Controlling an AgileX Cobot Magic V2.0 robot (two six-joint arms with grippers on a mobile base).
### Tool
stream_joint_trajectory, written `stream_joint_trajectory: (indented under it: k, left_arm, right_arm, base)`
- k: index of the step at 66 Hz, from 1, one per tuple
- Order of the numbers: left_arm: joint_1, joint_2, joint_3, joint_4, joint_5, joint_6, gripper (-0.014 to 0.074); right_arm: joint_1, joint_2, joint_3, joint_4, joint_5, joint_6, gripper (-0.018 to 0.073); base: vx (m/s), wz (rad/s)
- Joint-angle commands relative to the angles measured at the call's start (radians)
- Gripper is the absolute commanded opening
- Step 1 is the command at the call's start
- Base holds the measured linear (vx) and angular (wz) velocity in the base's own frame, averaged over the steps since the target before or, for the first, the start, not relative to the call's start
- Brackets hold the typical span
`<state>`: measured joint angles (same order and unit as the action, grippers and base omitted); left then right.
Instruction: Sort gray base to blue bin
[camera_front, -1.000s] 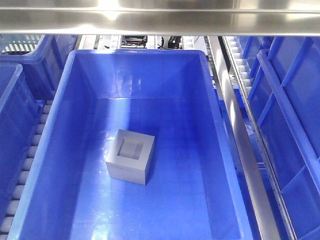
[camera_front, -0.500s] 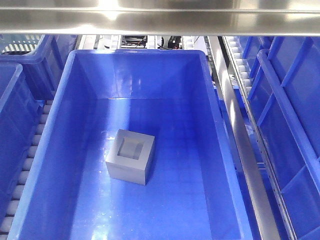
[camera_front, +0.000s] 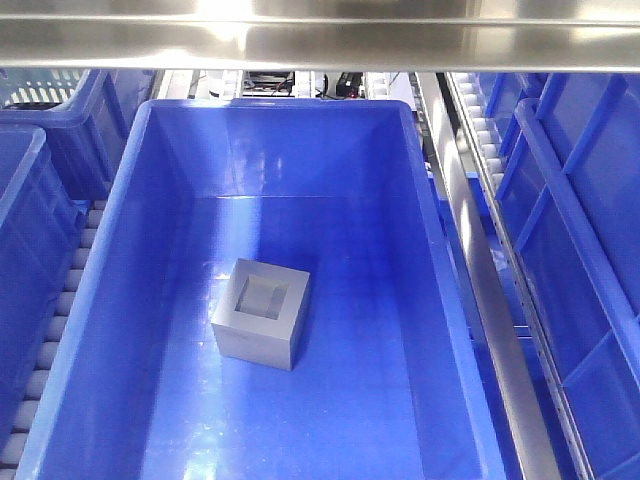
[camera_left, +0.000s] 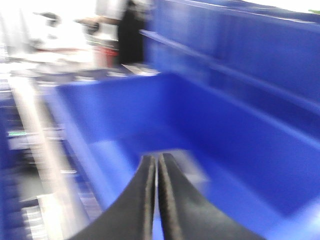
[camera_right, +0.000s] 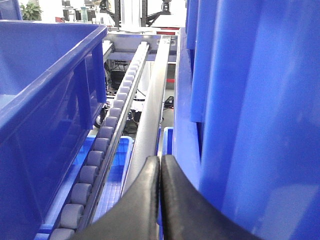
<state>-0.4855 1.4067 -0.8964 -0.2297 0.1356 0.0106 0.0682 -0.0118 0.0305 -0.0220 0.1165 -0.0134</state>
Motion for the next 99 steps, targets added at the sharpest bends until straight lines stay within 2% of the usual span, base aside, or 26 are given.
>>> stream_joint_trajectory:
  k: [1, 99]
  left_arm:
    - [-0.008, 0.030, -0.067, -0.018, -0.098, -0.011, 0.0029]
    - [-0.008, 0.030, -0.067, -0.018, -0.098, -0.011, 0.0029]
  right_arm:
    - [-0.005, -0.011, 0.014, -0.011, -0.078, -0.005, -0.0009]
    - [-0.005, -0.011, 0.014, -0.011, -0.078, -0.005, -0.0009]
  base:
    - [0.00, 0.00]
    - [0.00, 0.00]
